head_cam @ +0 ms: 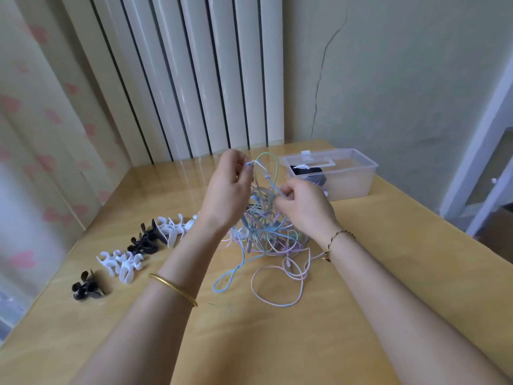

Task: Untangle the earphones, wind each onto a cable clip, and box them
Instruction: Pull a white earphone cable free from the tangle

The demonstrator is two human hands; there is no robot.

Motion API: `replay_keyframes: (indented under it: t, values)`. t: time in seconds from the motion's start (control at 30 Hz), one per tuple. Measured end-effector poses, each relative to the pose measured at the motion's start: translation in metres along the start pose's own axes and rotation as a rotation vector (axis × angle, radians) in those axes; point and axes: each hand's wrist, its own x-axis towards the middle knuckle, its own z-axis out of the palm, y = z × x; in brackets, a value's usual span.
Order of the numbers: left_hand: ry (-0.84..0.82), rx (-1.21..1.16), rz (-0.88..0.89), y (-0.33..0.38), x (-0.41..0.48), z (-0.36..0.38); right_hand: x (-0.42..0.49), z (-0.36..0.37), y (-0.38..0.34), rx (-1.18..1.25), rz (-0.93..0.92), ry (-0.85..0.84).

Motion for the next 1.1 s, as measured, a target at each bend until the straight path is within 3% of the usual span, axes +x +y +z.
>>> replay_keyframes:
  t: [0.1, 0.2, 0.33, 0.4, 0.47, 0.57, 0.7, 0.77, 0.87, 1.1]
  values:
    - [0.076, 0.029, 0.11, 0.006, -0.001, 0.001, 0.001, -0.002, -0.001, -0.032, 0.041, 0.039]
    - [0.028, -0.024, 0.012, 0.004, -0.003, 0.0, 0.0, -0.002, 0.002, -0.129, 0.011, -0.003]
    - [-0.096, -0.112, -0.125, -0.003, -0.007, 0.0, -0.002, 0.004, -0.002, 0.218, -0.092, 0.098]
    - [-0.098, -0.163, -0.133, -0.001, -0.008, 0.0, 0.0, 0.006, -0.006, 0.359, -0.135, -0.028]
    - [-0.127, -0.176, -0.117, 0.0, -0.008, -0.001, 0.003, 0.011, -0.007, 0.37, -0.144, -0.145]
    - [-0.161, -0.174, -0.117, 0.0, -0.01, -0.003, 0.006, 0.02, -0.003, 0.346, -0.128, -0.099]
    - [-0.176, 0.079, -0.18, -0.013, -0.009, -0.007, 0.003, 0.012, -0.001, 0.438, -0.104, 0.062]
    - [-0.218, 0.235, -0.164, -0.019, -0.009, -0.006, 0.0, 0.007, -0.004, 0.554, -0.106, 0.032]
    - [-0.244, 0.25, -0.158, -0.019, -0.009, -0.006, -0.002, 0.006, -0.006, 0.671, -0.104, -0.028]
    - [-0.255, 0.351, -0.175, -0.022, -0.004, -0.003, 0.001, 0.002, -0.006, 0.724, -0.149, 0.027]
